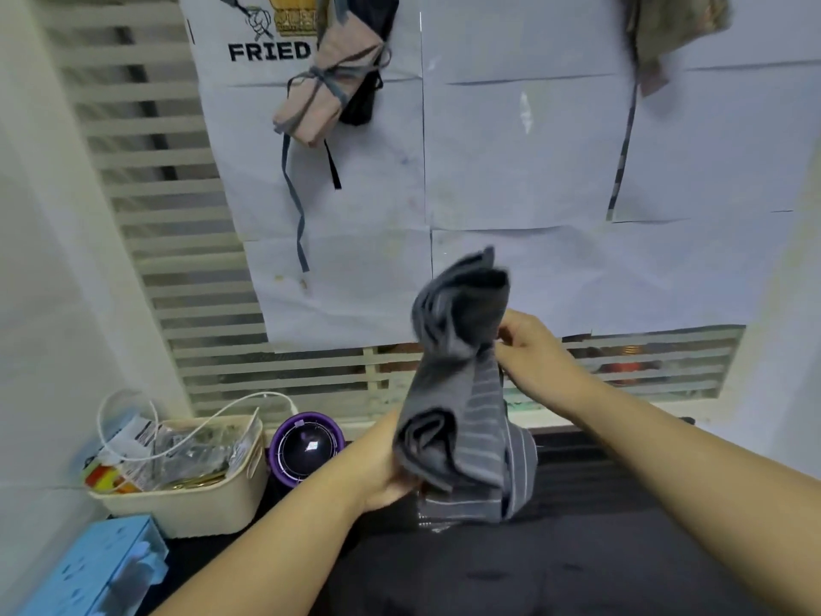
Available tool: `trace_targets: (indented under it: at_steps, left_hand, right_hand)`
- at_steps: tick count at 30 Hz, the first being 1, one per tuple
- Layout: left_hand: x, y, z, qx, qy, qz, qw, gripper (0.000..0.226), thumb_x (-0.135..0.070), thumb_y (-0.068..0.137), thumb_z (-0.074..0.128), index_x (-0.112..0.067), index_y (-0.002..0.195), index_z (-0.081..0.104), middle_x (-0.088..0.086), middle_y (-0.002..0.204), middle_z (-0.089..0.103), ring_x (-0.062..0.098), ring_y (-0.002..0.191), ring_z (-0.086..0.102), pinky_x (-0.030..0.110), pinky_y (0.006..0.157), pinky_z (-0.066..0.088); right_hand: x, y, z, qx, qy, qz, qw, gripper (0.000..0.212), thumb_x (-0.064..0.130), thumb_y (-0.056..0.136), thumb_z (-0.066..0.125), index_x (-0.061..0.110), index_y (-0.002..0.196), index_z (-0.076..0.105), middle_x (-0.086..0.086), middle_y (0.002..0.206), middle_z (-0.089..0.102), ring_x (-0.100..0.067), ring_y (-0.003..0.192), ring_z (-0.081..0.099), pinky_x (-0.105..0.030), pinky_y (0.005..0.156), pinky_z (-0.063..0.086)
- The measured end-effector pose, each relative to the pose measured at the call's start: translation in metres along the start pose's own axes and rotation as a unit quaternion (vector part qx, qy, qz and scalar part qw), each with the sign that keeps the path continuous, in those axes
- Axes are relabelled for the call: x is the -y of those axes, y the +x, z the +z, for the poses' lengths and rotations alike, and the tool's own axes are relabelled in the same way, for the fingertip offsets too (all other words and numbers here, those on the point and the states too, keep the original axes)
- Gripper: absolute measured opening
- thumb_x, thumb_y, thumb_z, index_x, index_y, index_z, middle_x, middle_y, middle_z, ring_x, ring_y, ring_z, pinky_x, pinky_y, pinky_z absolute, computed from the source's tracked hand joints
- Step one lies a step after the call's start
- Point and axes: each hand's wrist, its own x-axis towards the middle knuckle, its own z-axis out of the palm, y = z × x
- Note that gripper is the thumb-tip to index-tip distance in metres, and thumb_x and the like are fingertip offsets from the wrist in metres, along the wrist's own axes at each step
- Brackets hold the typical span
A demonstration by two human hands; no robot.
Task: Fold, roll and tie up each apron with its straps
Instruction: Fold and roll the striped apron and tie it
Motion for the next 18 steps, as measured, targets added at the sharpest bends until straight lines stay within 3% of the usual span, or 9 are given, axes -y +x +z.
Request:
trace_targets:
  at_steps: [2,4,6,8,10,12,14,16,18]
  left_hand:
    - [-0.001,0.001,0.003,-0.044,0.057,0.019,0.997,0.045,-0.007,0.098,0.032,-0.006,0.065,0.062,0.003,0.047,0.063,0.005,0.041,0.06,0.014,0.046,0.047]
    - [-0.009,0.006,0.011,-0.051,0.119,0.022,0.991,0.027,-0.014,0.099,0.038,-0.015,0.08,0.057,-0.006,0.06,0.068,0.004,0.06,0.063,0.012,0.059,0.047]
    - [-0.012,0.011,0.011,-0.076,0.184,0.044,0.979,0.021,-0.019,0.101,0.039,-0.023,0.087,0.054,-0.01,0.081,0.064,0.005,0.08,0.059,0.017,0.076,0.048]
    - [-0.011,0.018,0.007,-0.106,0.217,0.062,0.969,0.023,-0.017,0.103,0.033,-0.026,0.091,0.051,-0.004,0.1,0.062,0.013,0.095,0.06,0.033,0.094,0.048]
    - [-0.007,0.028,0.003,-0.127,0.232,0.059,0.963,0.019,-0.02,0.104,0.032,-0.024,0.1,0.05,0.009,0.119,0.061,0.026,0.109,0.059,0.043,0.101,0.045]
    - [-0.003,0.034,0.004,-0.146,0.242,0.063,0.957,0.01,-0.026,0.102,0.04,-0.024,0.112,0.041,0.006,0.116,0.058,0.02,0.1,0.06,0.029,0.089,0.051]
    - [-0.002,0.032,0.008,-0.149,0.414,0.125,0.889,0.043,-0.03,0.095,0.056,-0.033,0.119,0.022,-0.004,0.113,0.05,0.01,0.091,0.058,0.022,0.076,0.05]
    - [0.0,0.025,0.01,-0.128,0.554,0.203,0.797,0.062,-0.031,0.088,0.064,-0.044,0.123,0.014,-0.009,0.128,0.034,0.008,0.102,0.052,0.026,0.089,0.045]
    - [0.003,0.023,0.01,-0.108,0.569,0.235,0.78,0.062,-0.026,0.09,0.062,-0.031,0.136,0.02,-0.012,0.139,0.02,0.007,0.113,0.042,0.023,0.098,0.036]
  right_hand:
    - [0.001,-0.006,-0.01,0.021,-0.151,-0.096,0.984,0.051,-0.007,0.088,0.052,0.041,0.103,0.053,0.009,0.11,0.057,-0.007,0.105,0.055,-0.019,0.09,0.042]
    - [-0.005,-0.009,-0.016,0.069,-0.224,-0.156,0.96,0.051,0.002,0.087,0.052,0.04,0.121,0.045,0.008,0.127,0.05,-0.014,0.124,0.045,-0.028,0.106,0.035]
    - [-0.009,-0.013,-0.022,0.126,-0.263,-0.14,0.946,0.046,0.041,0.09,0.05,0.048,0.133,0.035,0.021,0.145,0.032,-0.002,0.137,0.027,-0.026,0.114,0.024]
    - [-0.008,-0.021,-0.026,0.176,-0.291,-0.114,0.934,0.061,0.069,0.082,0.048,0.057,0.137,0.024,0.033,0.15,0.01,0.011,0.139,0.008,-0.018,0.117,0.012]
    - [-0.006,-0.032,-0.028,0.205,-0.304,-0.098,0.925,0.079,0.053,0.08,0.066,0.049,0.144,0.019,0.019,0.158,0.004,0.004,0.144,0.001,-0.019,0.118,0.007]
    - [-0.001,-0.043,-0.028,0.177,-0.278,-0.091,0.94,0.083,0.03,0.082,0.073,0.041,0.145,0.022,0.008,0.16,0.011,-0.003,0.146,0.006,-0.029,0.12,0.012]
    - [0.001,-0.047,-0.027,0.097,-0.187,-0.1,0.972,0.074,0.016,0.082,0.073,0.032,0.143,0.035,0.003,0.153,0.031,-0.004,0.142,0.024,-0.033,0.118,0.024]
    - [0.004,-0.049,-0.03,0.047,-0.121,-0.098,0.987,0.06,0.016,0.082,0.066,0.027,0.138,0.046,0.002,0.144,0.044,-0.001,0.134,0.038,-0.025,0.112,0.032]
    - [0.006,-0.052,-0.036,0.057,-0.131,-0.091,0.986,0.054,0.022,0.078,0.059,0.028,0.13,0.052,0.004,0.141,0.045,0.003,0.131,0.04,-0.012,0.106,0.032]
